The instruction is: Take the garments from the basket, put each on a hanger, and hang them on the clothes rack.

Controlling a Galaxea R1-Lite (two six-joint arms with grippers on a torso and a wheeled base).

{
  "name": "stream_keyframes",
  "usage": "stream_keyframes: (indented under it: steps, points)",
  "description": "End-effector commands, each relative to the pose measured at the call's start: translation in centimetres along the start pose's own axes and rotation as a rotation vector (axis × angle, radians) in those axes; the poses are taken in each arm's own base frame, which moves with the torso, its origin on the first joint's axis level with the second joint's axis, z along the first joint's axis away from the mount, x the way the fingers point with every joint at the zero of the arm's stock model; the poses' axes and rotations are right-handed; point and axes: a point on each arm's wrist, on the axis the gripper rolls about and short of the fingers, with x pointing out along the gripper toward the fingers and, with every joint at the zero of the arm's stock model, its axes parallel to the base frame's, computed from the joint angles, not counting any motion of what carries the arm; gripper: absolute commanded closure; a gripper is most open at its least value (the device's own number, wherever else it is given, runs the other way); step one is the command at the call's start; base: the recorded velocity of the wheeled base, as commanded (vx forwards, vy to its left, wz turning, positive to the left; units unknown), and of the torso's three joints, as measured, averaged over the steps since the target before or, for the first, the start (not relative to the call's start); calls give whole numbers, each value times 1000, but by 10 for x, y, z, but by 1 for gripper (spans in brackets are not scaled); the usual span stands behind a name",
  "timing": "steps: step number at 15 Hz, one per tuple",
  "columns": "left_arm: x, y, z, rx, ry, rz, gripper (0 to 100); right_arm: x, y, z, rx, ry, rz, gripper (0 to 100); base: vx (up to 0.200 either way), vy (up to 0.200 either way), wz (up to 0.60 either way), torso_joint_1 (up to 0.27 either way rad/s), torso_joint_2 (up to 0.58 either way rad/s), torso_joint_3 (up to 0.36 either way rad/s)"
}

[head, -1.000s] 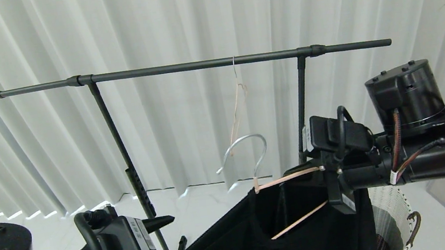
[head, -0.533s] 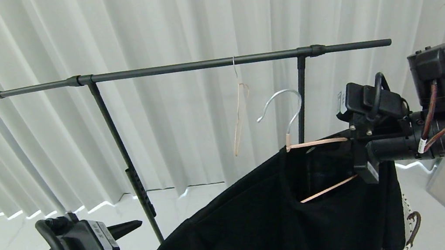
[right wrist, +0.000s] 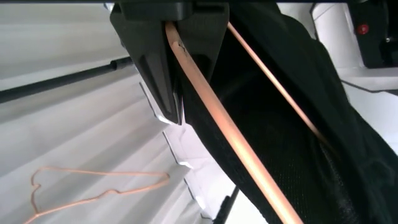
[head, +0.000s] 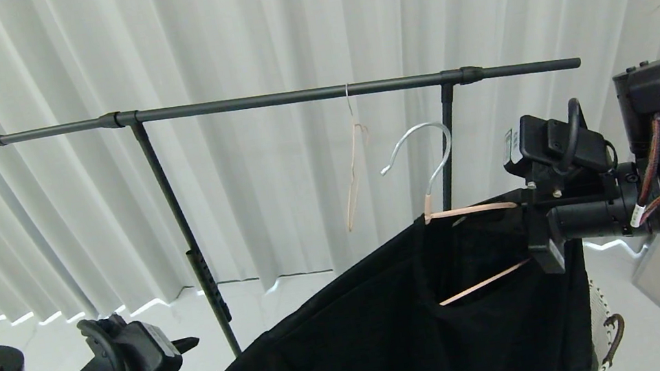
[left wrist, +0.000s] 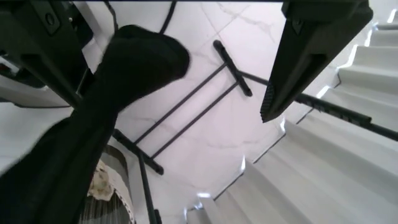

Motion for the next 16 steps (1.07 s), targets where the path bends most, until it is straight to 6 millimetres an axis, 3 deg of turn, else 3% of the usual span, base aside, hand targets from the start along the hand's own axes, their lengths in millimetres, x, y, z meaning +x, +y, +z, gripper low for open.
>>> stream_keyframes:
  steps: [1,4,9,14,15,16]
  points:
    - [2,-1,-4,-4,19,-11,100,0,0,0,5,0,0,100,0,0,0,0,0,0]
    - [0,2,-10,-27,42,26,100,-1,-2,-1,27,4,-15,100,0,0,0,0,0,0]
    - [-9,35,-30,-160,133,244,100,-5,-12,-7,68,20,-54,100,0,0,0,0,0,0]
    - [-9,33,-32,-163,135,238,100,-5,-14,-6,130,32,-88,100,0,0,0,0,0,0]
    - [-11,30,-29,-148,113,223,0,-5,-13,-6,131,33,-87,100,0,0,0,0,0,0]
    - [-11,29,-28,-144,105,220,0,-5,-13,-7,133,35,-88,100,0,0,0,0,0,0]
